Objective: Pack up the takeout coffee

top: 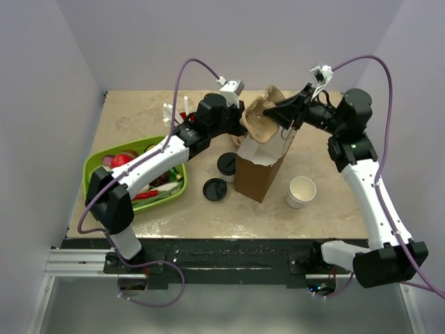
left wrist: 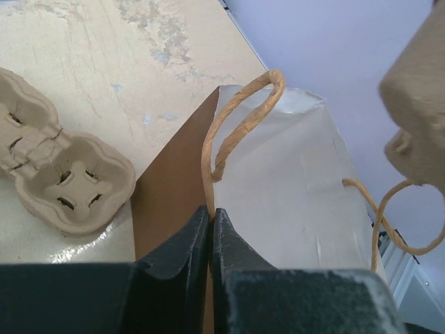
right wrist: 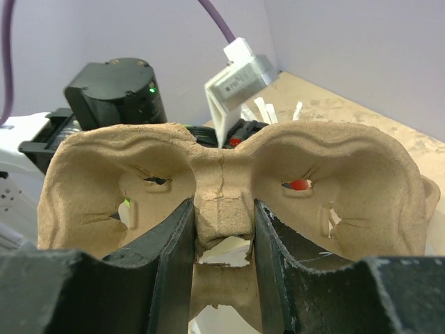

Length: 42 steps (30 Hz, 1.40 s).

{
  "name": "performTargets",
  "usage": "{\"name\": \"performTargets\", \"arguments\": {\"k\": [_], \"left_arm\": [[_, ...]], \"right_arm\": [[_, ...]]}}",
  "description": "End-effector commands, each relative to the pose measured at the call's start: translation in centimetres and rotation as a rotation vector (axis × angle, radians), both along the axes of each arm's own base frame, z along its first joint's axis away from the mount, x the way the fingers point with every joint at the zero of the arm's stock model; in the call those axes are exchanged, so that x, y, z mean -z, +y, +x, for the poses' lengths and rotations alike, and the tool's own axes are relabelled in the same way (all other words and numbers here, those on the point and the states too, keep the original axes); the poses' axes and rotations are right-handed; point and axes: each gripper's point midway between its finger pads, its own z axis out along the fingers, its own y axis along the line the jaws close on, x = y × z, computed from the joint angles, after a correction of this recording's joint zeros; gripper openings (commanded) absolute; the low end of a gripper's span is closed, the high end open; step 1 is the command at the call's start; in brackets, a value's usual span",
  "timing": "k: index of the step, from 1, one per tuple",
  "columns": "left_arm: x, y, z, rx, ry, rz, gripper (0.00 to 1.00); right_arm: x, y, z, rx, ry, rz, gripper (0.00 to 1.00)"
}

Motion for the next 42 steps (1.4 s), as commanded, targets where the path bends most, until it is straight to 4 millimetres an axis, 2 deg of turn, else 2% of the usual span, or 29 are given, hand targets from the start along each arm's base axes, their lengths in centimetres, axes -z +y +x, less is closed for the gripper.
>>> {"name": "performTargets", "arguments": {"k": [1,9,12,14,15,19,28,36,42], "left_arm": [[-3.3,0.8,-0.5,-0.011,-0.059,-0.066,0.09],[-3.5,0.2,-1.6,0.064,-0.048,-0.050,0.08],[-3.4,0.6,-1.5,0.044,-0.037,-0.047,0.07],[-3.0,0.7,-1.7,0.046,-0.014,-0.034,0.07],[-3.1,0.7,-1.9,0.048,-0.010,-0.036,0.07],[-3.4,0.7,-2.4,0.070,-0.019,-0.047,0.07],[-3.4,-0.1,-3.8,0.168,-0.026,-0.046,0.06],[-3.1,-0.2,-3.6,0.177,-0.023,-0.032,0.06],[-3.3,-0.8,-4.1,0.222,-0.020,-0.040,0.05]], "right_arm": [[0.7,-0.4,0.0,0.022,-0.034,-0.035,0.33],[2.7,-0.5,1.4,0.032,0.031,-0.065,0.33],[3.7,-0.7,1.1,0.042,0.059,-0.080,0.32],[3.6,-1.2,0.4,0.078,0.045,-0.090,0.32],[4.5,-1.6,0.3,0.099,0.072,-0.105,0.32],[5.7,-1.9,-0.3,0.110,0.076,-0.139,0.32],[8.7,-4.6,0.7,0.202,0.011,-0.386,0.29],[10.6,-4.0,-0.6,0.110,-0.067,-0.514,0.28],[12.1,-3.7,0.1,0.097,-0.070,-0.603,0.29]]}}
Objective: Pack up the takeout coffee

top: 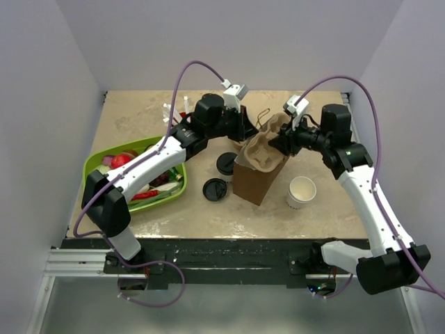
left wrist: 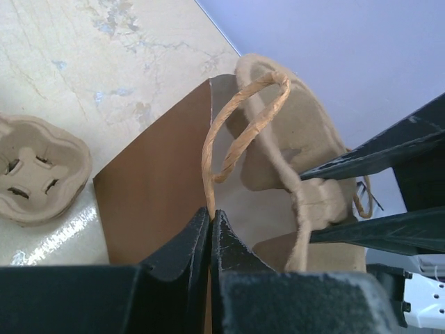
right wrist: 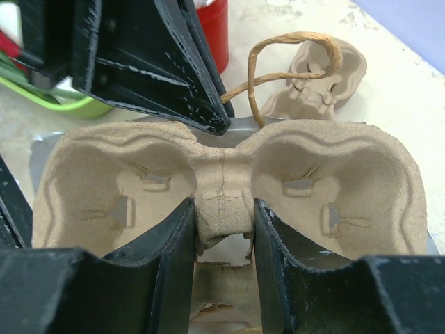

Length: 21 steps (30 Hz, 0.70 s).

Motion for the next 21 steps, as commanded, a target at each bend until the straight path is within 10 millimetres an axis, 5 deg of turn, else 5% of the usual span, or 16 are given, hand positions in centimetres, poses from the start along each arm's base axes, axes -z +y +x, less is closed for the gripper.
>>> {"name": "performTargets", "arguments": {"k": [1,7,21], "left_arm": [[-2.8,-0.2,-0.7,0.061,-0.057,-0.035,0.05],[-2.4,-0.4,-0.9,0.078,-0.048,-0.031,0.04],[-2.0,-0.3,-0.5,0.059,-0.040,-0.018,0.02]], "right_arm": [[-0.1,-0.3,0.8,-0.005,-0.066,-0.093,0.29],[-0.6,-1.3,2.6,0.109,-0.075,-0.080,0.29],[-1.5,0.2,2.6,0.220,0.140,0.147,0.28]]}}
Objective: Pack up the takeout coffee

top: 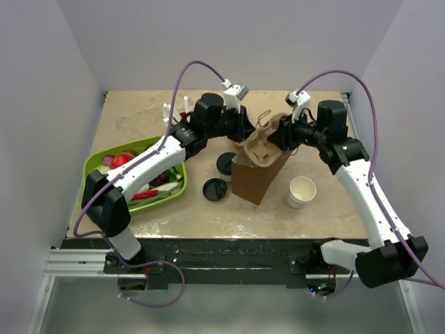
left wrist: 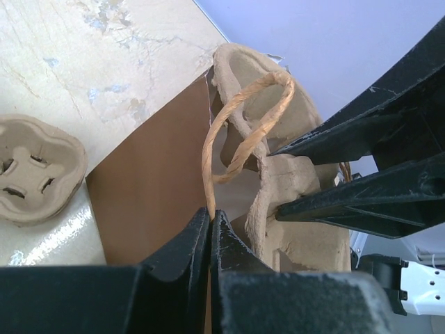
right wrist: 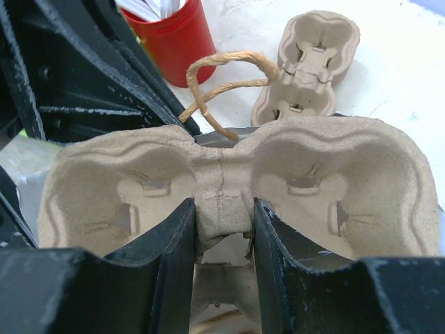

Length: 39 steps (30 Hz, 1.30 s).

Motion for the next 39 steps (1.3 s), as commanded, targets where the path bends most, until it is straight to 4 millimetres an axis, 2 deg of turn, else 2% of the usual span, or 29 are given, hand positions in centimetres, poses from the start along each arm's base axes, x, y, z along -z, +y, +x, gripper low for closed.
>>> {"name": "performTargets", "arguments": {"k": [1,6,8,11,17,26,29,35,39], "left_arm": [[-2.0,-0.2,0.0,0.017,-0.041,-0.021,0.02],[-2.1,-0.3,0.1,0.015,-0.037,-0.023,0.02],[-2.2,-0.3,0.1,0.017,-0.038,-0.024,0.02],[-2.3,-0.2,0.1,0.013,-0.041,-0.022,0.02],[-2.6,-0.4,-0.1,0.035,-0.042,-0.024,0.01],[-2.6,-0.6,0.0,0.041,-0.041,-0.015,0.01],[-2.4,-0.6,0.1,0.042,-0.036,-0.012,0.01],[-2.5,-0.8,0.1,0.052,-0.031,-0.014,0.00],[-2.4,-0.8,0.3,0.047,-0.031,-0.012,0.00]], "right_arm": [[-2.5,-0.3,1.3,0.126,0.019,0.100,0.28],[-3.4,-0.6,0.9,0.153,0.002,0.117,0.28],[-3.1,-0.7,0.7,0.111,-0.040,0.067,0.29],[-0.8,-1.1,0.0,0.042,-0.077,-0.032,0.30],[0.4,-2.1,-0.1,0.041,-0.112,-0.139,0.31],[2.2,0.8,-1.2,-0.090,-0.107,-0.206,0.34],[3.2,1.4,-2.1,-0.162,-0.101,-0.228,0.34],[4.3,1.1,-3.0,-0.214,-0.088,-0.279,0.35],[4.6,1.8,-4.1,-0.282,-0.078,-0.261,0.35]]}}
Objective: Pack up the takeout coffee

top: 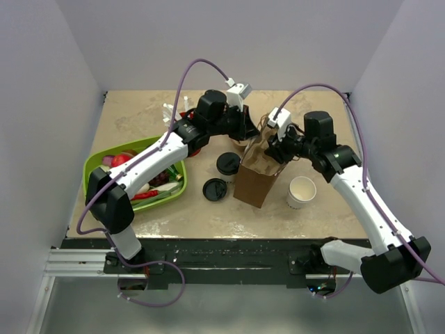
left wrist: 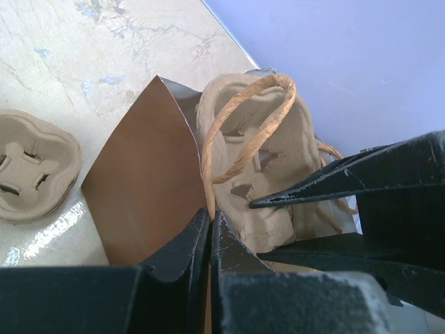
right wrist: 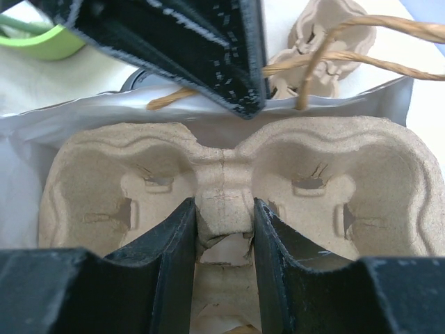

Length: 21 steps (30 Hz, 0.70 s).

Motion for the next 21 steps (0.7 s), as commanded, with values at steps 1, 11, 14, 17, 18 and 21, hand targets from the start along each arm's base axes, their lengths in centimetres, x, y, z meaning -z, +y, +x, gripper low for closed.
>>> {"name": "performTargets", "arguments": {"k": [1,11,14,17,18,21], "left_arm": [[-2.4,-0.4,0.3,0.020,-0.054,-0.038,0.00],[-2.7,-0.4,0.2,0.025,-0.050,-0.054,0.00],[-2.7,-0.3,0.1,0.024,-0.053,-0.054,0.00],[-2.7,-0.1,0.1,0.017,-0.056,-0.053,0.00],[-2.7,-0.1,0.1,0.016,-0.055,-0.052,0.00],[-2.6,-0.1,0.3,0.009,-0.057,-0.047,0.00]], "right_arm": [[1.3,0.8,-2.2,-0.114,0.052,-0.017,0.35],[3.6,0.8,-1.4,-0.068,0.165,-0.051,0.34],[4.2,1.3,-1.3,-0.098,0.185,-0.045,0.35],[4.3,1.4,-1.2,-0.105,0.176,-0.046,0.36],[4.4,1.3,-1.3,-0.110,0.180,-0.045,0.36],[4.6,1.3,-1.8,-0.113,0.198,-0.048,0.36]]}}
